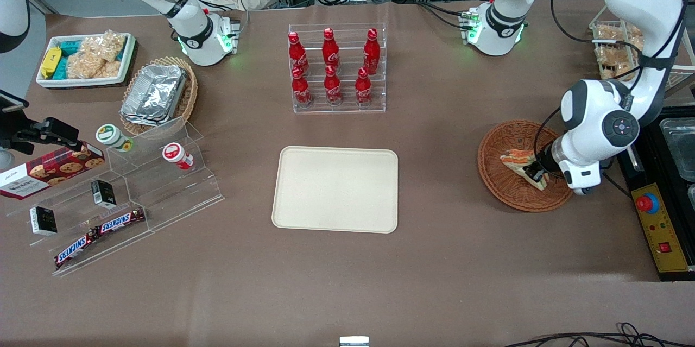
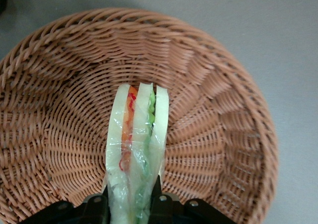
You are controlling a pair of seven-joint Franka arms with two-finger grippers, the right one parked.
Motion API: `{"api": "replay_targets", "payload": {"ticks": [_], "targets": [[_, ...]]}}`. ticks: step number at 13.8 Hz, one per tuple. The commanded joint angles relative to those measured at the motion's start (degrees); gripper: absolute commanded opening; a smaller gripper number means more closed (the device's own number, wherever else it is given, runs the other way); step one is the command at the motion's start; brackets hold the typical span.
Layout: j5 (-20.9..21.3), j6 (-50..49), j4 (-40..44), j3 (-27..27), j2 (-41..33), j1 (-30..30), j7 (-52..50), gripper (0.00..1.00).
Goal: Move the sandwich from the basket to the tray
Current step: 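Close the left gripper on the sandwich's wrapped end, then lift the sandwich and carry it with the left gripper over the beige tray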
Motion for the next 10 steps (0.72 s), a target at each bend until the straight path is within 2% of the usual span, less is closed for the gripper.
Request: {"api": "replay_targets", "payload": {"ticks": [1, 5, 8, 10], "targets": [[1.4, -4.4, 0.4, -0.1, -5.9, -1.7, 2.7, 0.00], [1.4, -15.5, 7.3, -3.6, -10.0, -2.5, 13.8, 0.00], [1.0, -28.0, 19.5, -11.0, -8.0, -2.7, 23.8, 0.00], [1.1, -32.0, 26.9, -17.6, -4.4, -2.9, 30.2, 0.00]]}}
